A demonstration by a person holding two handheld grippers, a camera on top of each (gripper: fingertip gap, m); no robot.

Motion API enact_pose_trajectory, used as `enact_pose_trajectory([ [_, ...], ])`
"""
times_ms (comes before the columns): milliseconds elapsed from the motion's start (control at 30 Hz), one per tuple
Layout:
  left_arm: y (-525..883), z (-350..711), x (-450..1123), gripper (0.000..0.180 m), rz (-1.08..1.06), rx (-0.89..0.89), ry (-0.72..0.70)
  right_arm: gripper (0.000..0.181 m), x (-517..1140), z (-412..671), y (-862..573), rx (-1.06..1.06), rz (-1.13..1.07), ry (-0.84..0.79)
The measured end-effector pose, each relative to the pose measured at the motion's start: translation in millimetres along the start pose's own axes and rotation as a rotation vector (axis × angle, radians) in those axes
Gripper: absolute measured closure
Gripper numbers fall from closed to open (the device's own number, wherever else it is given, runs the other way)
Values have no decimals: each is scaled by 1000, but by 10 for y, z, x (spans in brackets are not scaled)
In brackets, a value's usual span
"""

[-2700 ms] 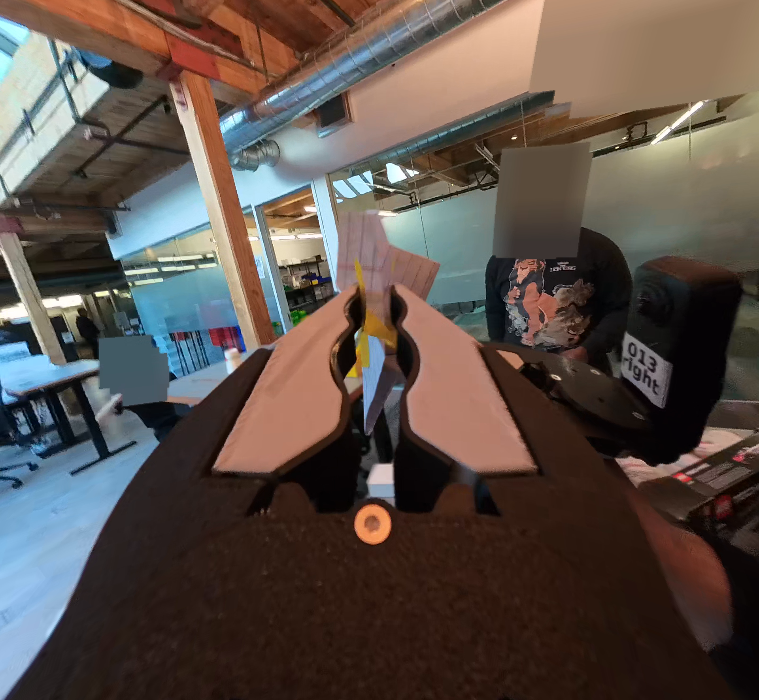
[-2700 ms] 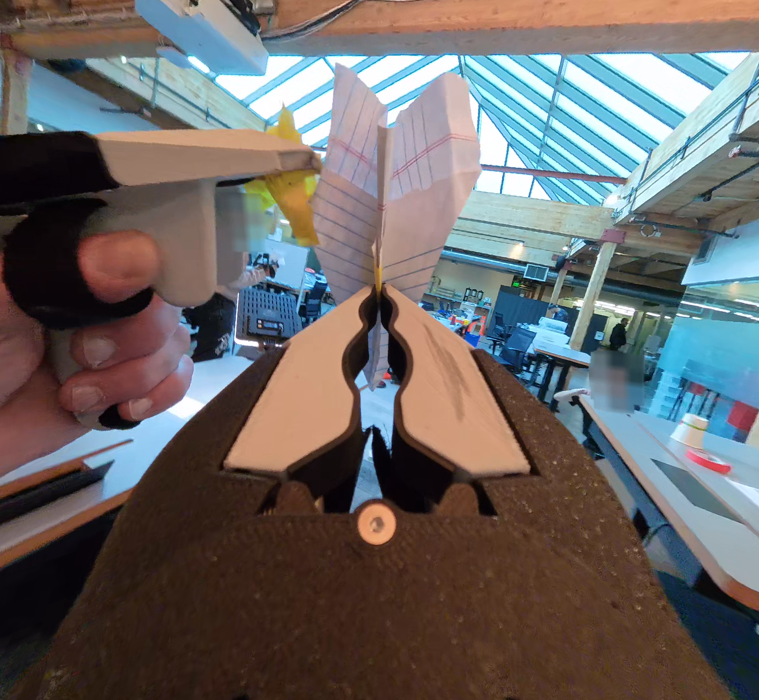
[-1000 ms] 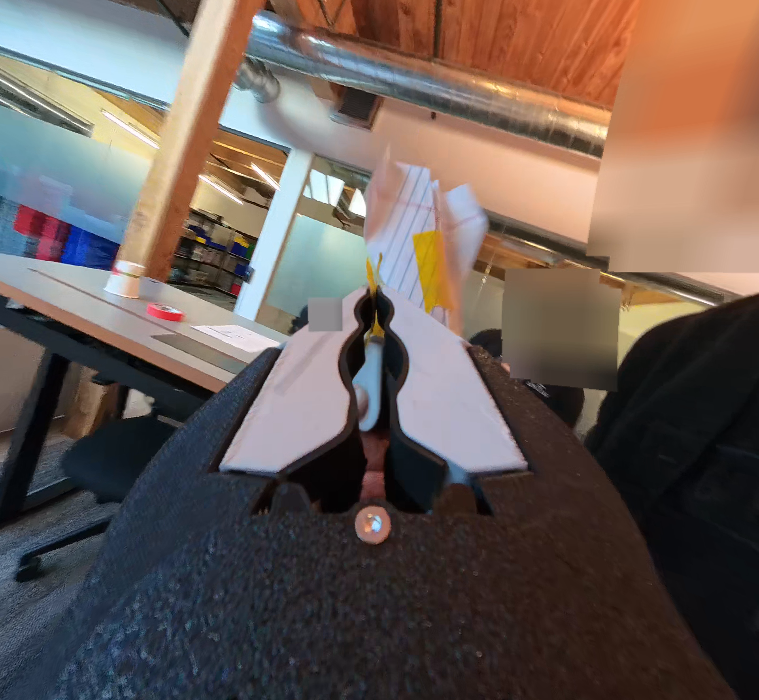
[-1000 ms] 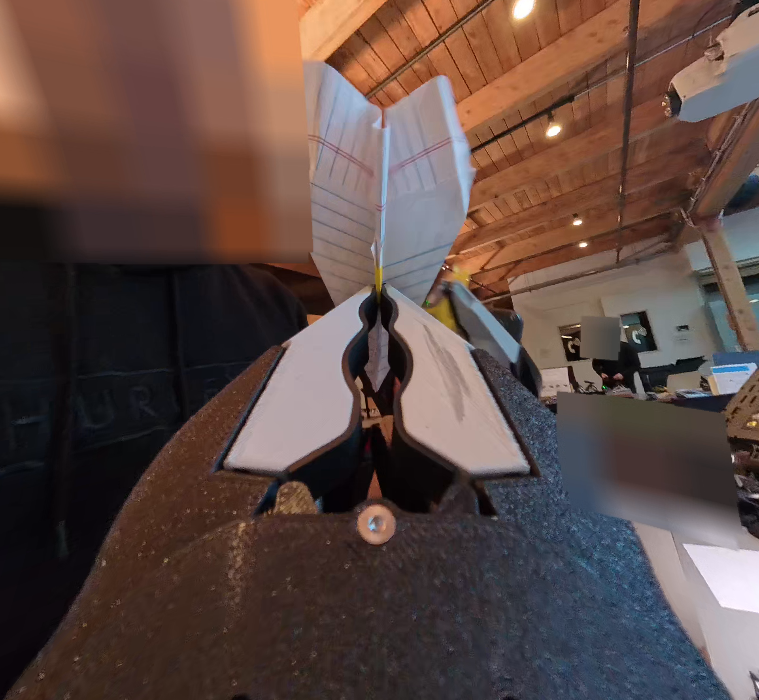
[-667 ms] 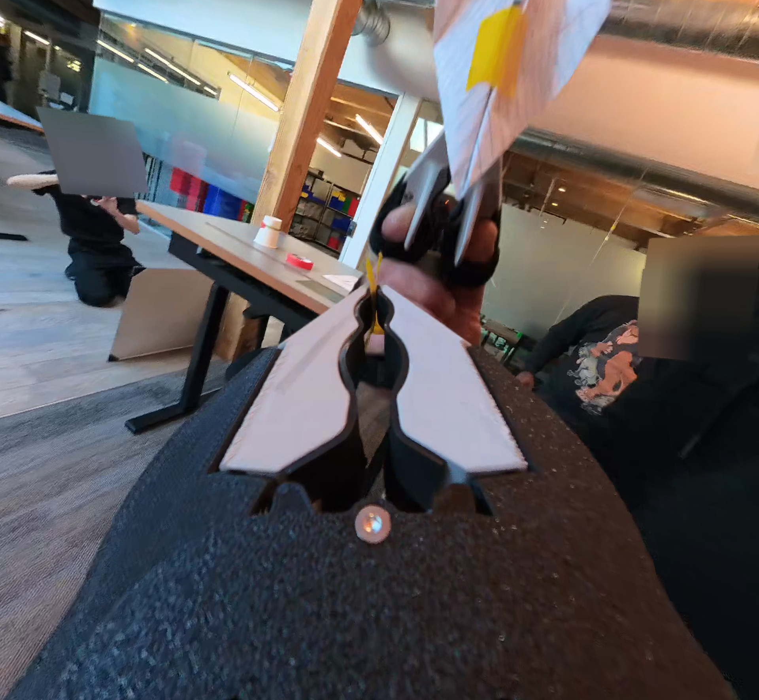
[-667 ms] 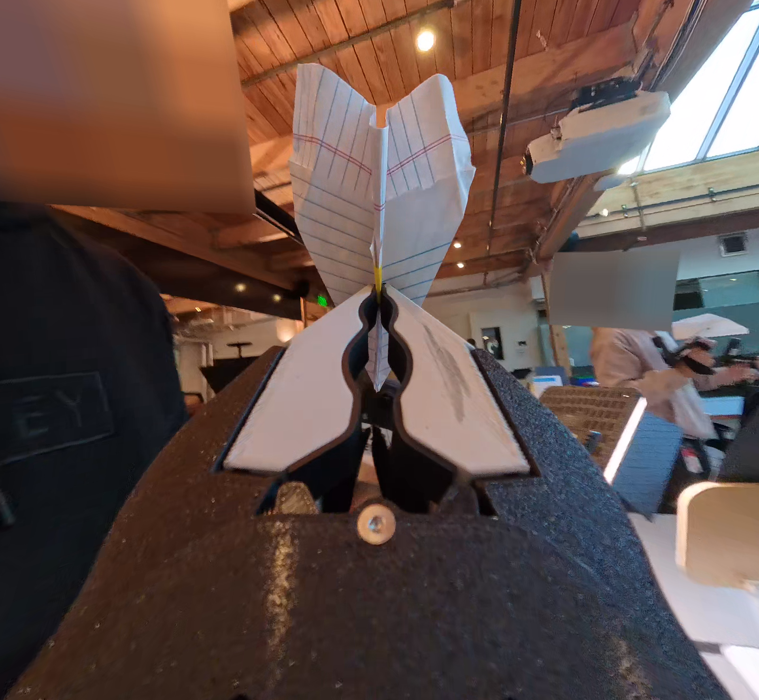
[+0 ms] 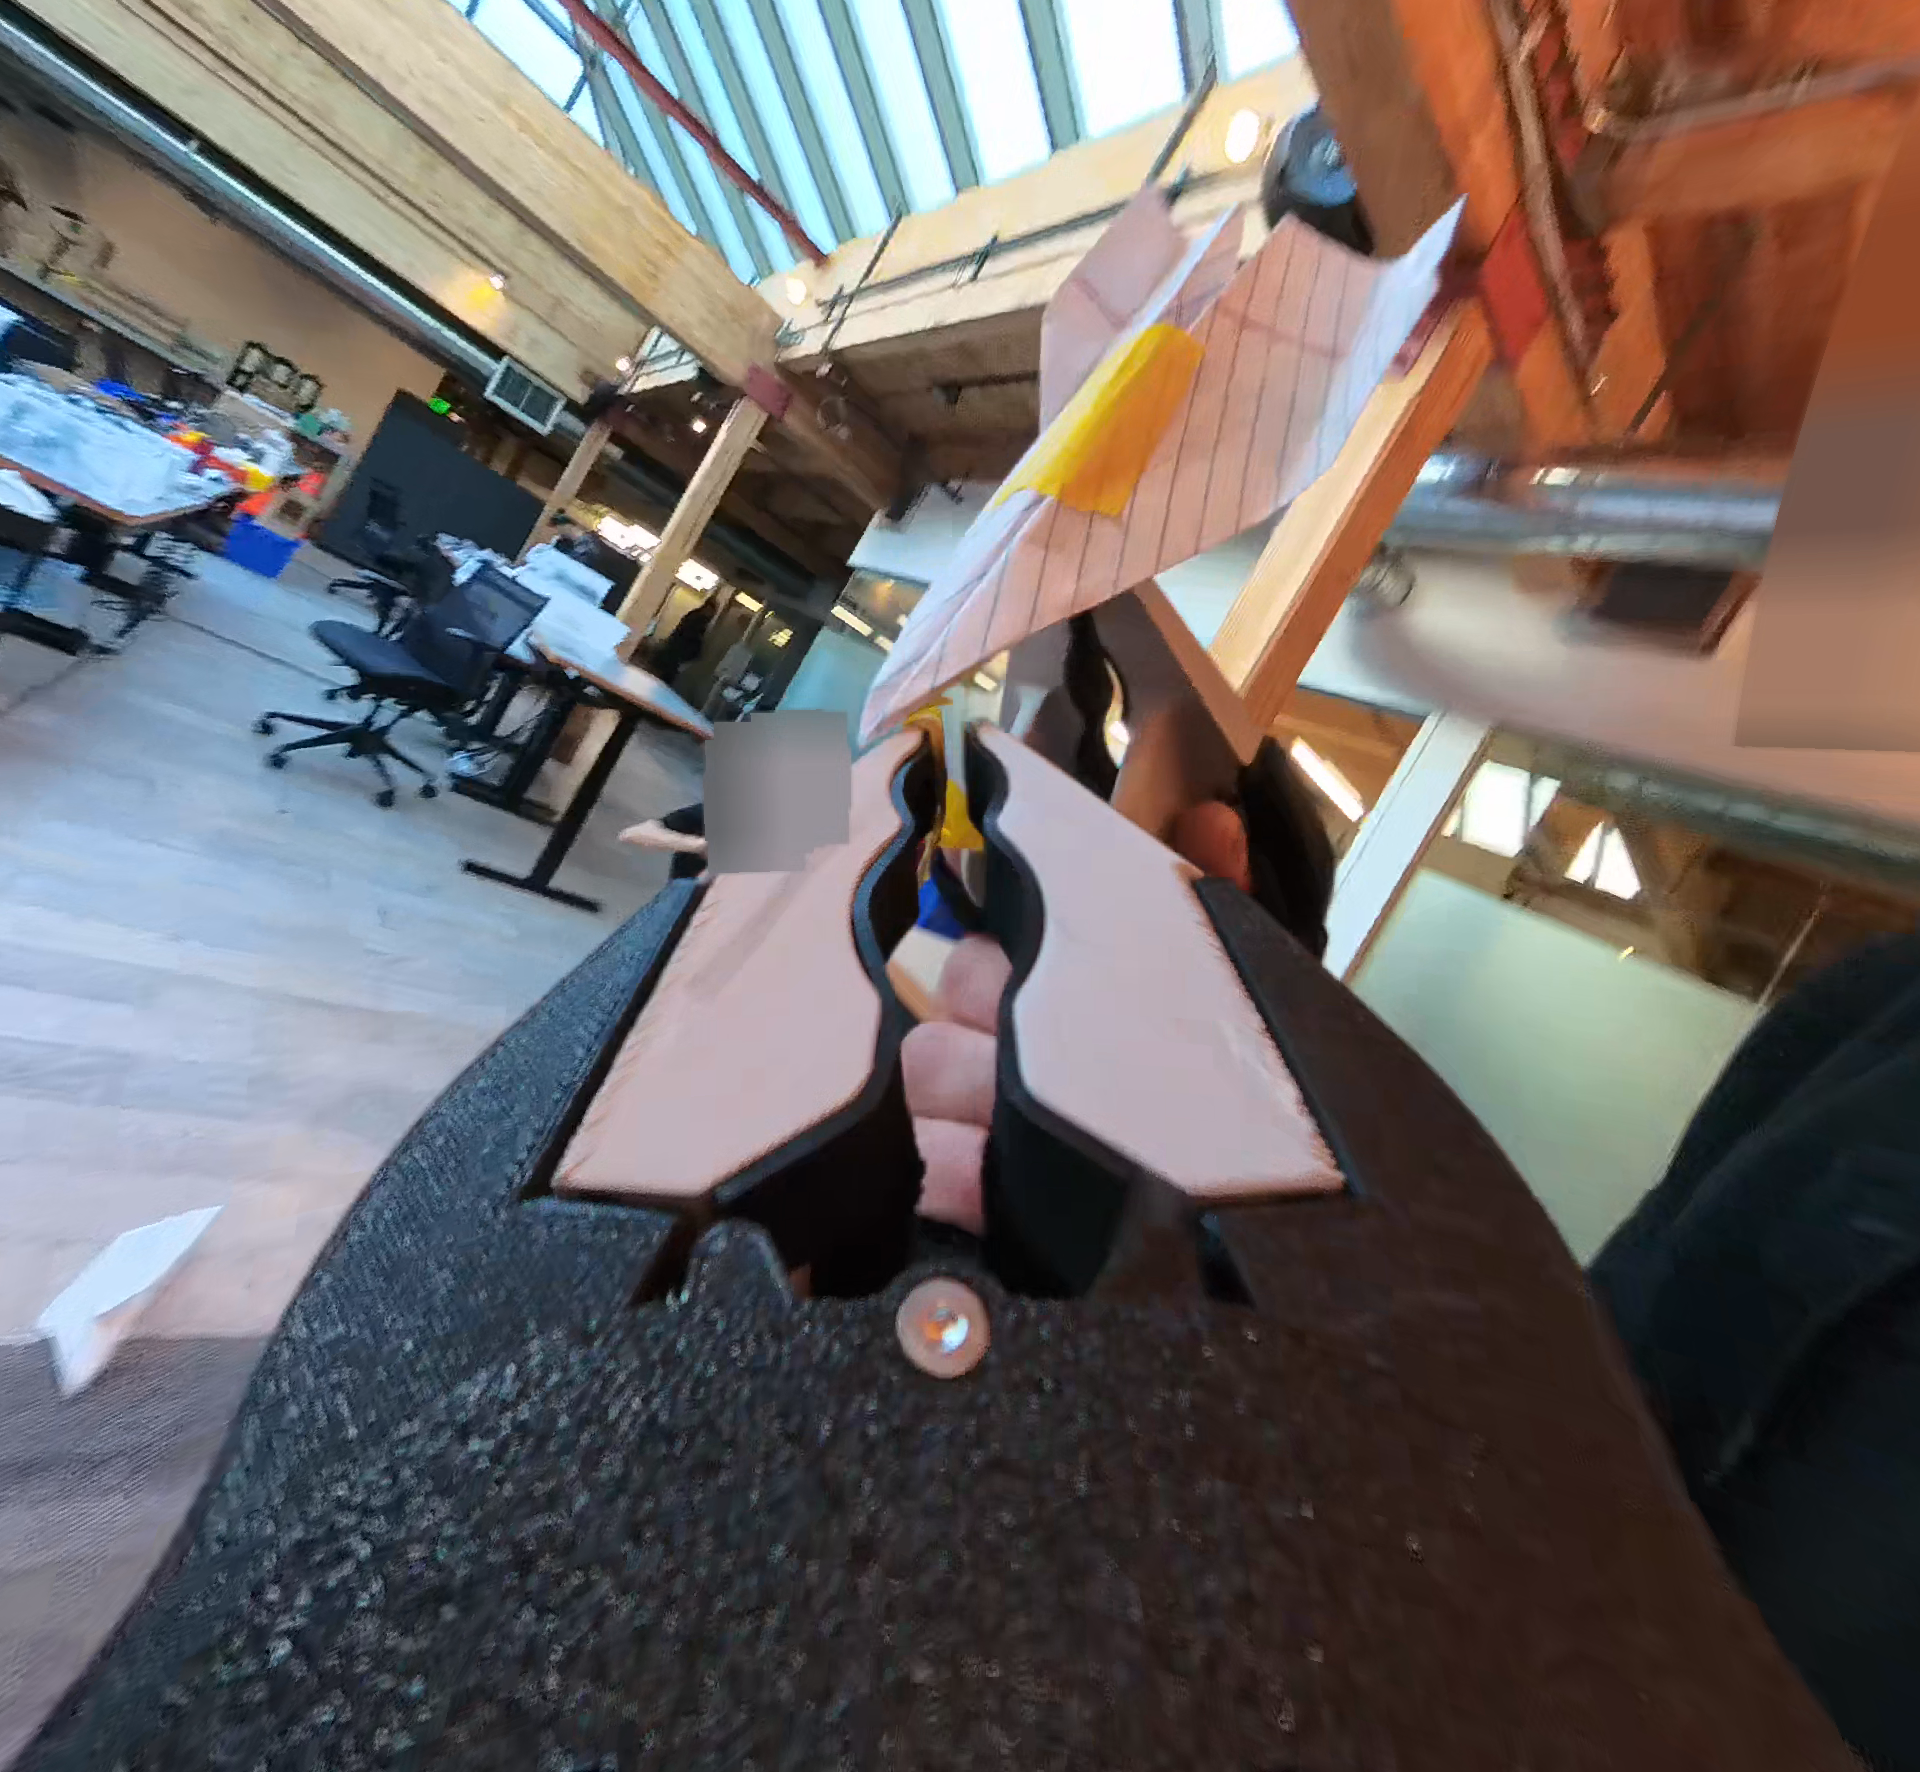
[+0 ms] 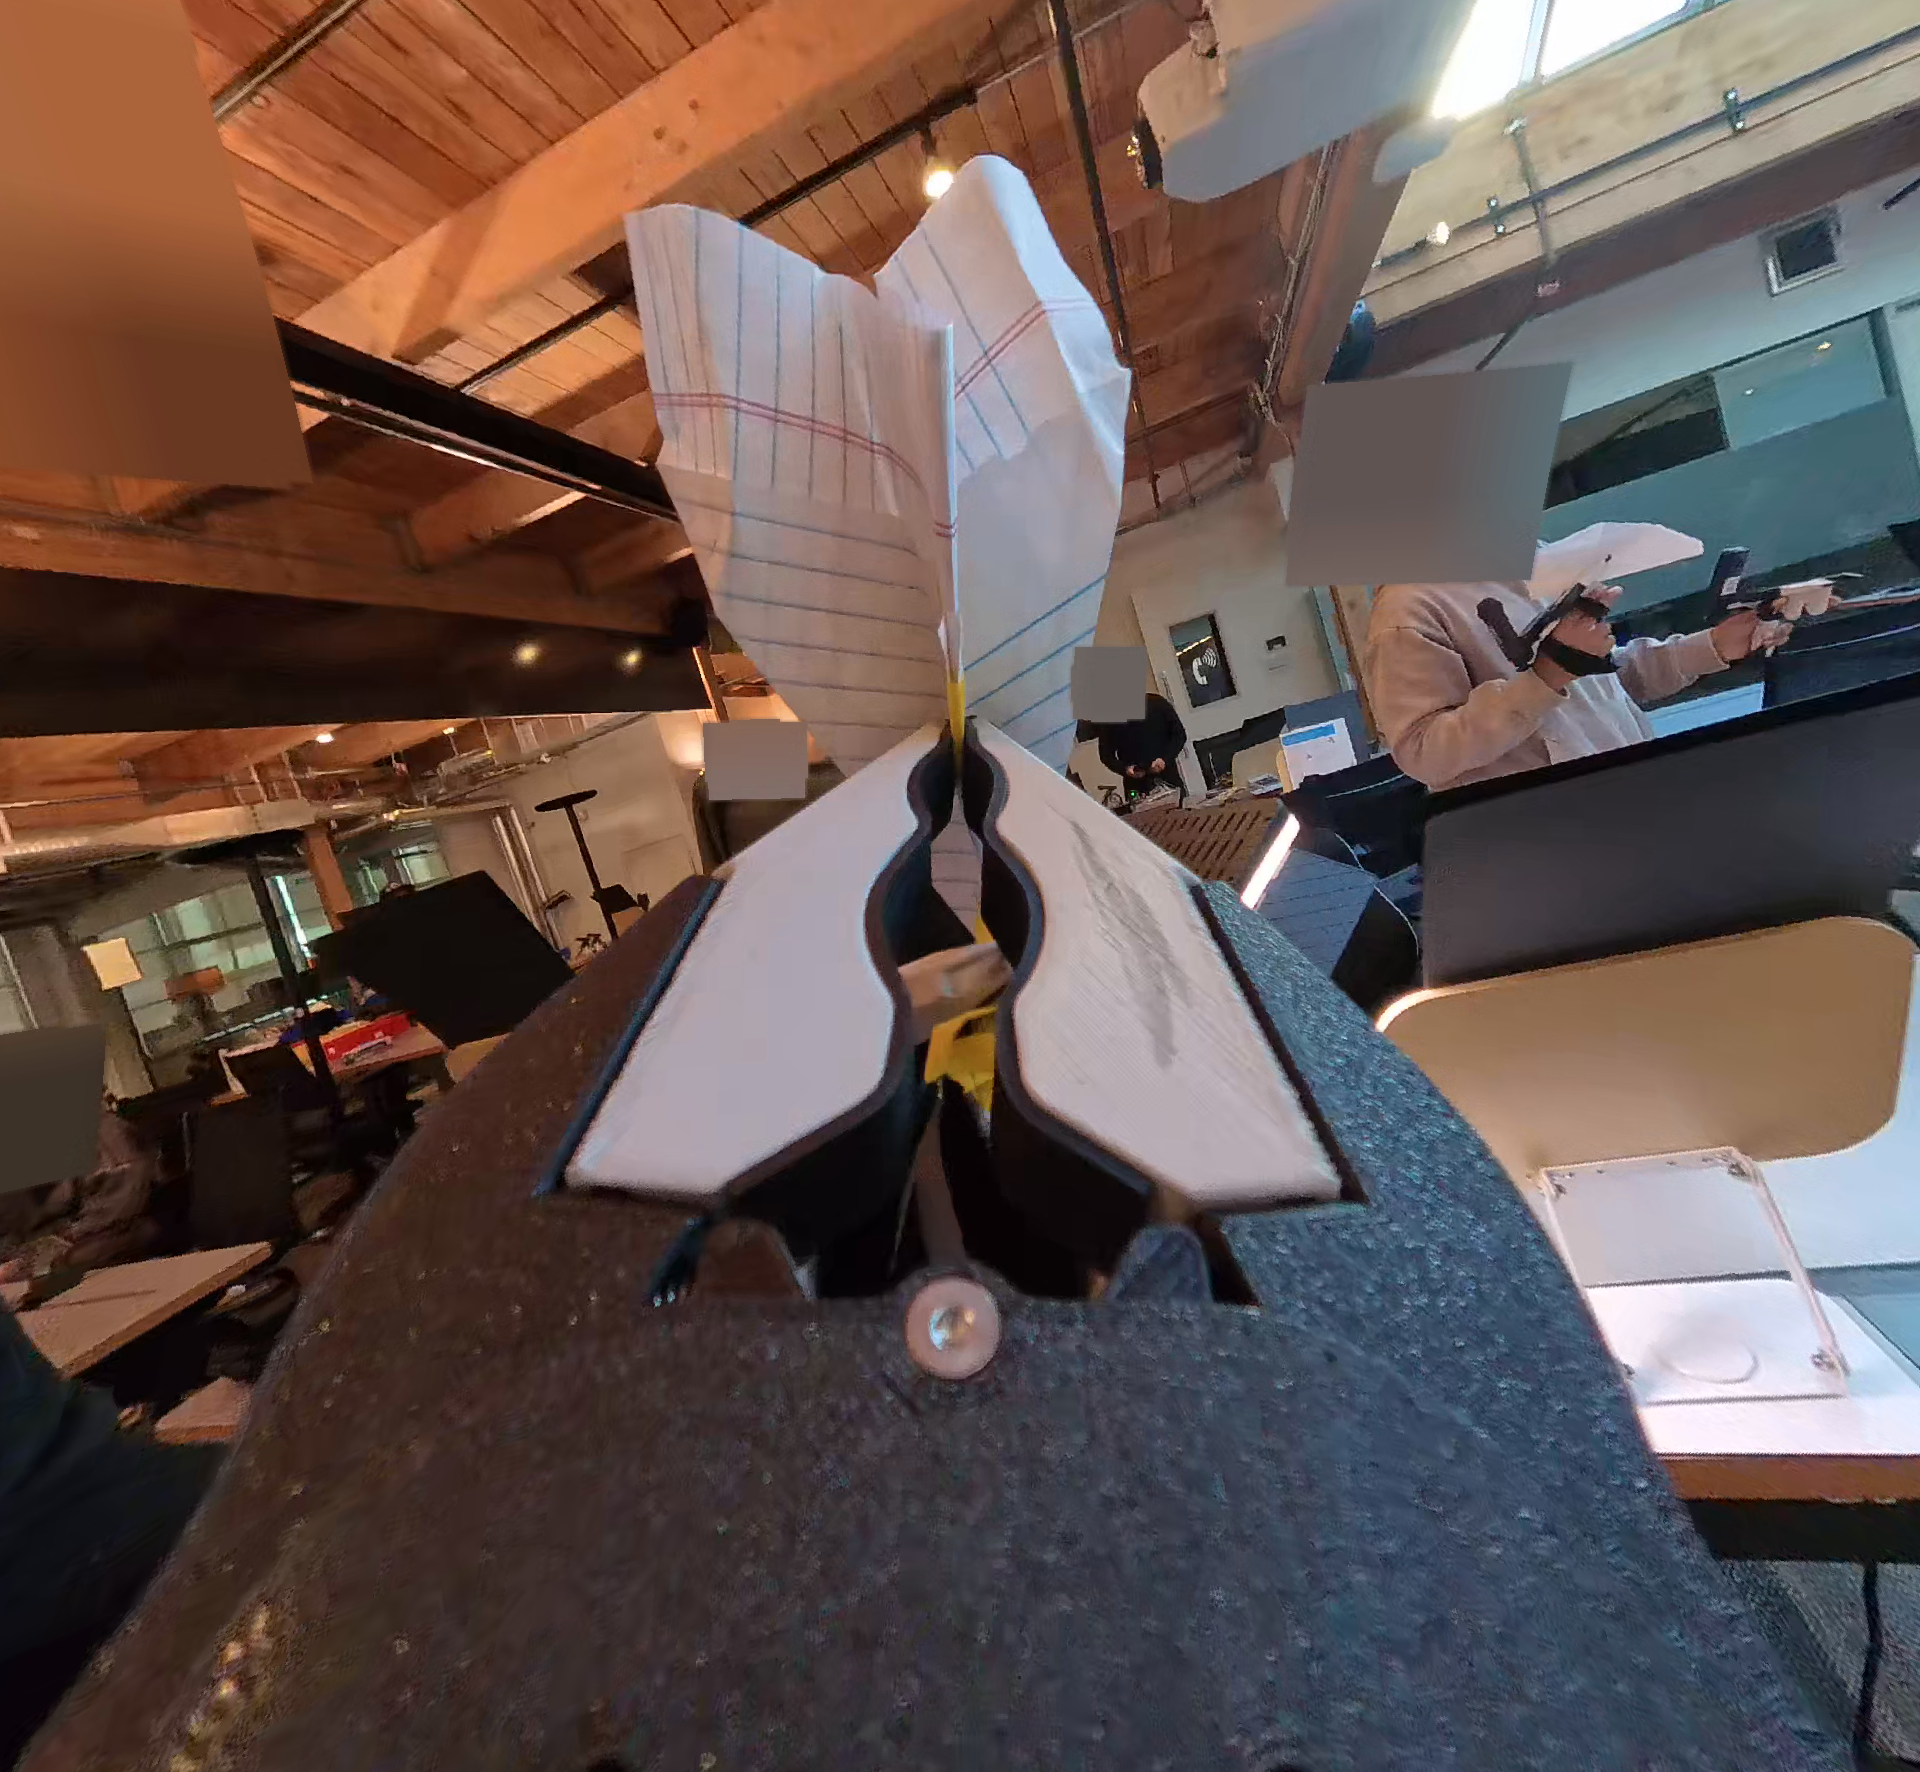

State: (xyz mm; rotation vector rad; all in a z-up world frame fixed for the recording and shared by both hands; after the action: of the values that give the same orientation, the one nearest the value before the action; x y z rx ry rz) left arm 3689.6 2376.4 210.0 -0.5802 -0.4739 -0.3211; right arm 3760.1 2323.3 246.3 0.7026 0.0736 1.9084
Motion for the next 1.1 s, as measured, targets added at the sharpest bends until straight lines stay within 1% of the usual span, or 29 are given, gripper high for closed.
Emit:
enact_pose_trajectory([
  [100, 196, -56, 244, 173, -37, -42, -68, 181, -45, 134, -355, 20, -7, 12],
  [200, 433, -129, 487, 173, -40, -66, -85, 181, -72, 238, -711, 69, 20, 18],
  [300, 727, -176, 701, 172, -43, -144, -144, 181, -48, 311, -1025, 64, 21, 23],
  [400, 1053, -171, 869, 174, -50, -209, -213, 181, 19, 368, -1365, 37, -8, 23],
  [500, 1439, -160, 1066, 178, -43, -246, -237, 181, 132, 392, -1744, -9, -34, 27],
  [633, 2027, -117, 1312, 180, -89, -309, -284, 181, 297, 414, -2251, -132, -51, 46],
  [800, 2835, 28, 1782, 180, -118, -334, -257, 181, 635, 586, -3038, -250, -71, 69],
  [867, 3091, 142, 1986, 180, -136, -308, -233, 181, 746, 692, -3299, -287, -71, 58],
  [1100, 3825, 482, 2570, 180, -134, -251, -210, 181, 1143, 1031, -4186, -302, -19, 14],
])
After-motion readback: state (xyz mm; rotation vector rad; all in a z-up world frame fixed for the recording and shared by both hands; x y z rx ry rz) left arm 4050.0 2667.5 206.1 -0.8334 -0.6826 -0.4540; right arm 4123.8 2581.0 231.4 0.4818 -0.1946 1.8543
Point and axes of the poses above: each gripper's, where its closed fingertips meet, x out along the fingers, z out of its top, y = z × x across the jaws, the point moved 7 cm from there along -x, back along the fingers, and after that the axes turned 7 degrees about -z, right-handed, at the moved point
